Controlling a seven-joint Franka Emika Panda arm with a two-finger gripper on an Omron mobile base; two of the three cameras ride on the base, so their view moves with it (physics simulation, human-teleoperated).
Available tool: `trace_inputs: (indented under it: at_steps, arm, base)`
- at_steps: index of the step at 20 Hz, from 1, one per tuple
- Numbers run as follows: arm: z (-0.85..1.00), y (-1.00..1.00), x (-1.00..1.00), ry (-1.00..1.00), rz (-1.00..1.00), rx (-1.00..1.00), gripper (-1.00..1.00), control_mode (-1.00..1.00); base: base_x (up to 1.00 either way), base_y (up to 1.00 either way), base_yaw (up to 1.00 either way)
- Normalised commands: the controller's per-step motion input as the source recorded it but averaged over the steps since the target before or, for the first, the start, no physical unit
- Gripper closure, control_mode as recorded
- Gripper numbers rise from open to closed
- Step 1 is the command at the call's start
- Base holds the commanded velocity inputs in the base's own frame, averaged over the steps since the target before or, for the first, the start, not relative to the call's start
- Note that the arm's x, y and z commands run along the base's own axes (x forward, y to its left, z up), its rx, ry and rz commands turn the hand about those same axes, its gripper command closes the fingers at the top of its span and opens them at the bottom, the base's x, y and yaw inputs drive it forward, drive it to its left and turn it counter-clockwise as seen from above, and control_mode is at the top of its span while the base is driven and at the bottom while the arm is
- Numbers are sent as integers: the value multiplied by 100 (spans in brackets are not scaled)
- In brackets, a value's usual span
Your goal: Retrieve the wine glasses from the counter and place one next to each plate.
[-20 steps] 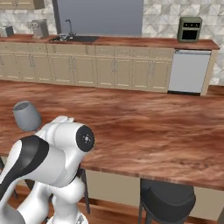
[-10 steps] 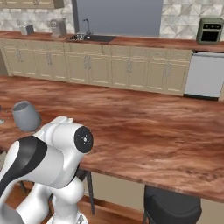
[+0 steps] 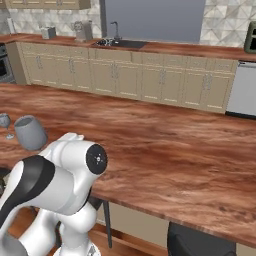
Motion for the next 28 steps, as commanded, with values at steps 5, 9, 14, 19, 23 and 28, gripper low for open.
trace_inputs:
  at_steps: [5, 9, 14, 19, 23, 28]
  arm:
    - [-11, -20, 70, 6, 7, 0, 100, -100]
    - [-22, -33, 88, 4, 10, 0, 100, -100]
    - [-27, -33, 72, 1, 13, 0, 100, -100]
    - [-44, -27, 60, 0, 14, 0, 100, -100]
    - [-45, -27, 61, 0, 14, 0, 100, -100]
    - [-40, -6, 53, 4, 9, 0, 100, -100]
  base:
    - [14, -3, 2]
    - [0, 0, 0]
    - [0, 0, 0]
    - [0, 0, 0]
    - [0, 0, 0]
    - [0, 0, 0]
